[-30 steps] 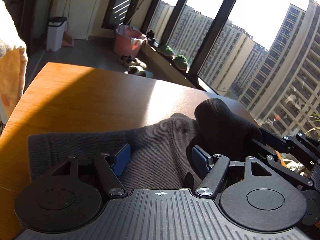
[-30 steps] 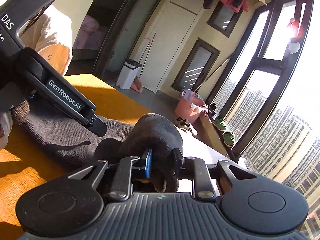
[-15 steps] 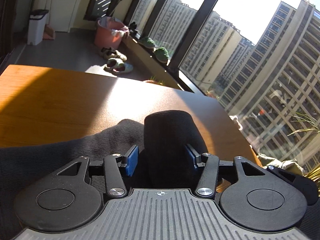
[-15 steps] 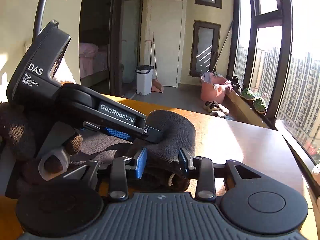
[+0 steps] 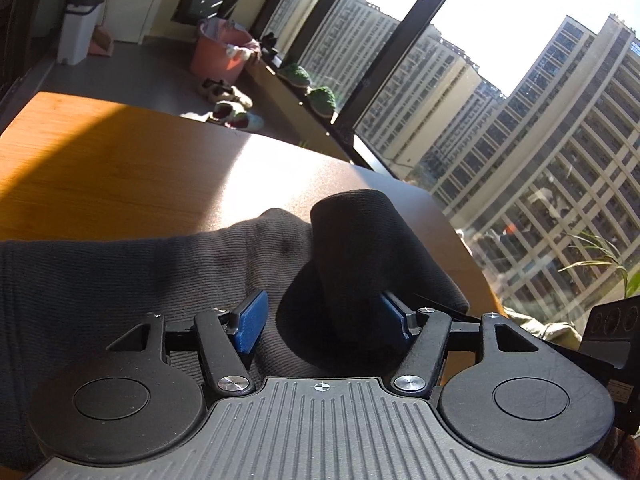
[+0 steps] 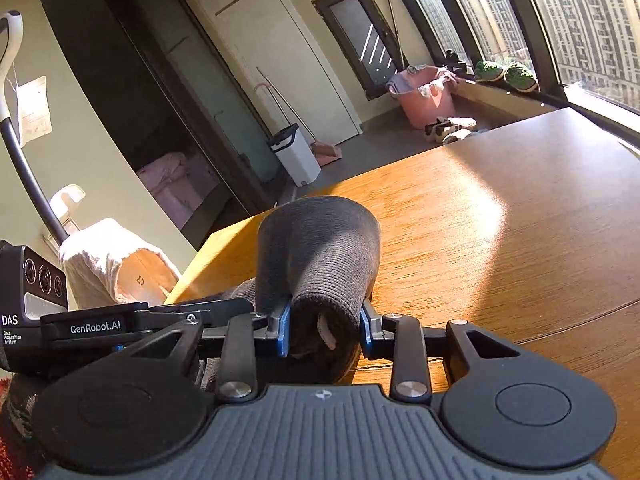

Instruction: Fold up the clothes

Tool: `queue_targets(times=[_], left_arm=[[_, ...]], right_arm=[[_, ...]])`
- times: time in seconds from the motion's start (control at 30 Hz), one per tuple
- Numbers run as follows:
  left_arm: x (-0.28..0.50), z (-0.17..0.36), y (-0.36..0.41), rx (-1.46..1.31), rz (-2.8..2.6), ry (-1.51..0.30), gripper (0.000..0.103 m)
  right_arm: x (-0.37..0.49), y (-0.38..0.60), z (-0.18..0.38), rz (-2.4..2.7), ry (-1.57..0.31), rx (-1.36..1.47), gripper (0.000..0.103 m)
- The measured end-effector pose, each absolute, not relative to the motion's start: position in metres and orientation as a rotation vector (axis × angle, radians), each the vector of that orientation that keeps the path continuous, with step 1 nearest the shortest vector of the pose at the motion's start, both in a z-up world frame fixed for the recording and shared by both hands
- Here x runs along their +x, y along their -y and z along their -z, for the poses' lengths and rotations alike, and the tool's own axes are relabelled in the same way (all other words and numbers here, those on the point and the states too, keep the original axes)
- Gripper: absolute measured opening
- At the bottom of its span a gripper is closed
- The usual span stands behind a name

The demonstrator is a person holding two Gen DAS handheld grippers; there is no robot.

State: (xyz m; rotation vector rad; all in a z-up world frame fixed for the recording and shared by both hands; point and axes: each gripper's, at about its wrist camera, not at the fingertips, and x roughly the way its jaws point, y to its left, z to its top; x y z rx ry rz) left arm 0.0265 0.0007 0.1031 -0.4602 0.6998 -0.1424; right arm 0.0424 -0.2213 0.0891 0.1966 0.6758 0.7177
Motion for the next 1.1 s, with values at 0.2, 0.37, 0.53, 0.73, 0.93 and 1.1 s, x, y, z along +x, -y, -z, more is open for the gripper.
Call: queue_targets(times=[0.2, 0.37, 0.53, 0.73, 0.93, 1.1], left_arm=[[0.029, -0.107, -0.008, -0.493, 0.147, -0.687, 0.082], [0.034, -0.131, 0.011, -0.474, 0.161, -0.639, 0.081], [0.047, -0.139, 0.034, -0.352, 0.116, -0.631, 0.06], [0.046, -0.121, 0.02, -0.356, 0.082, -0.672, 0.06], [0.038, -0.117, 0.005, -0.409, 0.072, -0.681, 0.062], [0.031, -0.135, -0.004, -0.431, 0.064, -0.622, 0.059]], right_arm=[[0.007, 0.177, -0.108, -0.606, -0.526, -0.25, 0.033], [-0.025, 0.129, -0.104, -0.561, -0.382, -0.55, 0.035], [-0.025, 0.141, -0.113, -0.631, -0.399, -0.455, 0.043], [0.002, 0.184, -0.13, -0.74, -0.515, -0.081, 0.05], [0.023, 0.186, -0.111, -0.723, -0.607, -0.014, 0.043], [0.006, 0.175, -0.105, -0.698, -0.557, -0.197, 0.043]])
